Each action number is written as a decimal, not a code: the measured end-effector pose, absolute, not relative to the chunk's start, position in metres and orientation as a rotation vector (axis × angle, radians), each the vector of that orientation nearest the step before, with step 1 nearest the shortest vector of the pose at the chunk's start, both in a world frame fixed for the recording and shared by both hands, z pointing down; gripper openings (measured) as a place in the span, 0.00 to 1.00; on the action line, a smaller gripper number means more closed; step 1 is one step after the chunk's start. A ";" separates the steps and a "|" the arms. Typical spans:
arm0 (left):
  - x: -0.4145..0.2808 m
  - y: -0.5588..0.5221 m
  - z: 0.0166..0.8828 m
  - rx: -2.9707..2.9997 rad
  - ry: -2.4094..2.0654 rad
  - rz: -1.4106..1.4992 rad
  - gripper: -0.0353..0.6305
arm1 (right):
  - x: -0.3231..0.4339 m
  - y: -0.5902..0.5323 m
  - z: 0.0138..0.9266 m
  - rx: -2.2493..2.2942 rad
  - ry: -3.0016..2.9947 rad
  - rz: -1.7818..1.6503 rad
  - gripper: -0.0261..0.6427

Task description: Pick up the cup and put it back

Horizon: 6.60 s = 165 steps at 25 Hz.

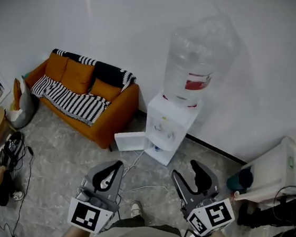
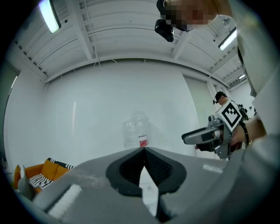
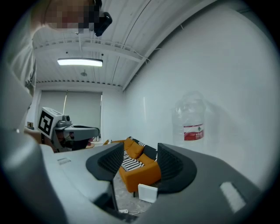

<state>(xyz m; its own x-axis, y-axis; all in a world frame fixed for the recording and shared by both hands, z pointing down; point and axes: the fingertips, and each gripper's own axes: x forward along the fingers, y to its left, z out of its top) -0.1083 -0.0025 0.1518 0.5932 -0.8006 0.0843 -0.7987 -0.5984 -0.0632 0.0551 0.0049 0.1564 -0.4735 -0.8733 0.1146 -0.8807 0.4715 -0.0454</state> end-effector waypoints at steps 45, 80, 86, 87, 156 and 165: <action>-0.112 -0.181 0.435 -2.725 1.648 -0.282 0.06 | 0.059 -0.202 0.457 1.434 -2.632 0.318 0.44; -0.104 -0.298 0.898 -2.705 1.582 -0.244 0.06 | 0.083 -0.321 0.966 1.457 -2.537 0.301 0.45; -0.115 -0.305 0.929 -2.695 1.626 -0.257 0.06 | 0.090 -0.347 1.015 1.492 -2.504 0.268 0.45; -0.116 -0.308 0.933 -2.692 1.628 -0.259 0.06 | 0.092 -0.353 1.023 1.494 -2.498 0.267 0.46; -0.080 -0.330 0.965 -2.762 1.362 -0.568 0.06 | 0.083 -0.333 1.028 1.242 -2.449 0.393 0.57; -0.092 -0.303 0.836 -2.823 1.405 -0.595 0.06 | 0.058 -0.290 0.863 1.090 -2.474 0.327 0.57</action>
<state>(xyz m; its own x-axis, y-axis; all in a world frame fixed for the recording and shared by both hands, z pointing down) -0.0924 -0.3026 0.8356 0.5485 -0.7569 0.3554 -0.7818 -0.6150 -0.1033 0.0583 -0.2898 0.8631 -0.6072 -0.6469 0.4612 -0.7446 0.6658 -0.0464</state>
